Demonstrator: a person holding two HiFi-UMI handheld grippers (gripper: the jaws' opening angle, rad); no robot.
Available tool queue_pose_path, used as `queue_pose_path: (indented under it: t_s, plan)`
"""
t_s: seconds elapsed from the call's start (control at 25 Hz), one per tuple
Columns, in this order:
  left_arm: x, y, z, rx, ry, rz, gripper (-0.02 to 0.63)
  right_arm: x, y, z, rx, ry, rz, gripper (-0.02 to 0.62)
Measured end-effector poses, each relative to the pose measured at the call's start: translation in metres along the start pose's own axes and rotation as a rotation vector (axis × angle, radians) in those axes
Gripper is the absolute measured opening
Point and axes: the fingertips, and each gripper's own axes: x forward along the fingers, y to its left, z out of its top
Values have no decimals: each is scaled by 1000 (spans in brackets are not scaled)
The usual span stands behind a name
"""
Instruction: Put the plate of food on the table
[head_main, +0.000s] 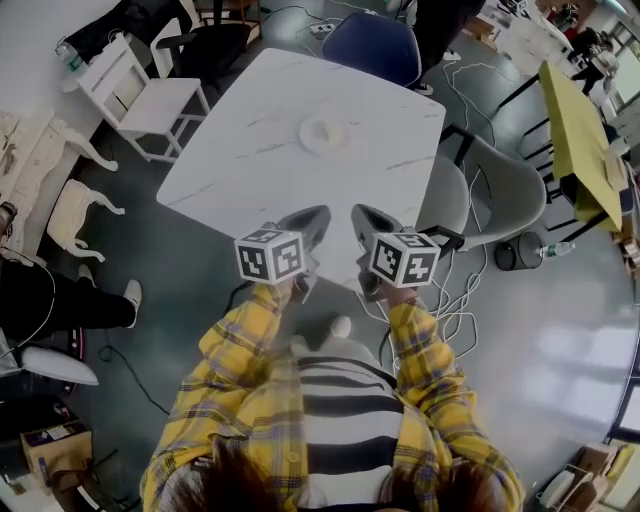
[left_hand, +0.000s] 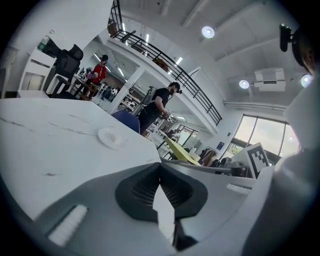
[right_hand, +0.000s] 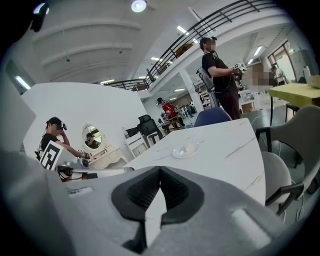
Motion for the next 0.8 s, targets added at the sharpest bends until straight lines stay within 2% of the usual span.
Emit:
queue_pose_path:
  t_s: [0.2, 0.48, 0.8]
  plan:
    - [-24, 5, -13, -2, 22, 3, -2, -4, 20, -19, 19, 3, -11, -3]
    - [-51, -2, -15, 29, 16, 3, -2, -17, 46, -26, 5, -28, -24, -3]
    - [-74, -7, -21, 30, -1, -2, -2, -31, 63, -39, -8, -39, -53, -3]
